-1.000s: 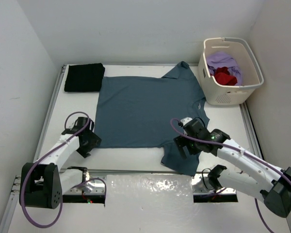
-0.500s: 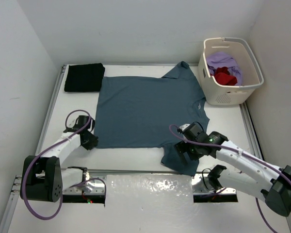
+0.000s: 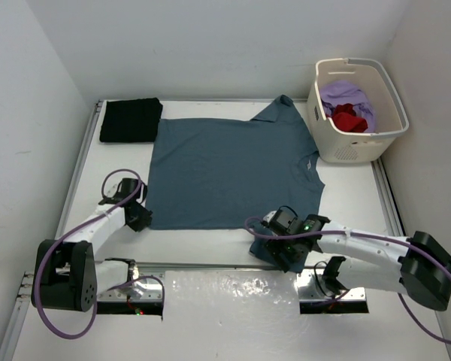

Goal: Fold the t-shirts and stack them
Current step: Grap the side of the flattened tshirt closest away from the robot with both arms

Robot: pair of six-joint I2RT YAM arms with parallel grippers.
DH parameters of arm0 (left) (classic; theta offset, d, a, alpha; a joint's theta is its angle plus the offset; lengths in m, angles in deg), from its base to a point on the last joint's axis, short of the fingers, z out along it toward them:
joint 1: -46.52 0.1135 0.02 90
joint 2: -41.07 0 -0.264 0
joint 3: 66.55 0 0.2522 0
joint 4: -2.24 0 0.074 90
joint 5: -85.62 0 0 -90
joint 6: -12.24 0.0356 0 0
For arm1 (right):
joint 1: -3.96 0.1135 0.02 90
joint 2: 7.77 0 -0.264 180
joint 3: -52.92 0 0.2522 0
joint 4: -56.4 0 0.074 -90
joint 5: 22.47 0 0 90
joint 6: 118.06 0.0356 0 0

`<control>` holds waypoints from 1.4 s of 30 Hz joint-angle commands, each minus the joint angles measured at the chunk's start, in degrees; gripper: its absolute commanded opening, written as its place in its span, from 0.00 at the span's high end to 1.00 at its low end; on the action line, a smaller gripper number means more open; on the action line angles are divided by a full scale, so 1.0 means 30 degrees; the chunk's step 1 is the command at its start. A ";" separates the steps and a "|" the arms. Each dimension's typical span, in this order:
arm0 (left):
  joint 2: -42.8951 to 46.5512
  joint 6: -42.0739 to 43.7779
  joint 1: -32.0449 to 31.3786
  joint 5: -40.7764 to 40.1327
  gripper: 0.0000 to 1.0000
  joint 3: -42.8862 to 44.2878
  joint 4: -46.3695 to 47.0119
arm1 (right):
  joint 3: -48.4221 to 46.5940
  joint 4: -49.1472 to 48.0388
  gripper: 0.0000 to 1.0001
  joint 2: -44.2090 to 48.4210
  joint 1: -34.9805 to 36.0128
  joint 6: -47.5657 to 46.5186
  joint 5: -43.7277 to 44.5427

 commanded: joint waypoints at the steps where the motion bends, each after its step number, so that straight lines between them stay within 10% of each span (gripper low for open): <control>1: -0.0113 0.0271 0.0064 -0.0608 1.00 0.0636 0.0176 | 0.0483 -0.1906 0.20 -0.0173 0.0150 0.0086 -0.0219; 18: -0.0202 0.0828 0.0035 -0.0023 1.00 0.1631 -0.0176 | -0.0333 -0.0770 0.80 -0.0906 0.0677 0.1199 0.3059; 20: -0.0114 0.0828 0.0035 0.0211 1.00 0.1836 -0.0263 | -0.1502 -0.0213 1.00 -0.1022 0.0677 0.1286 0.4223; 42: -0.3244 0.0125 0.0064 -0.0577 1.00 0.7838 -0.0556 | -1.0232 -0.0149 1.00 -0.5094 -0.7110 -0.2872 0.3792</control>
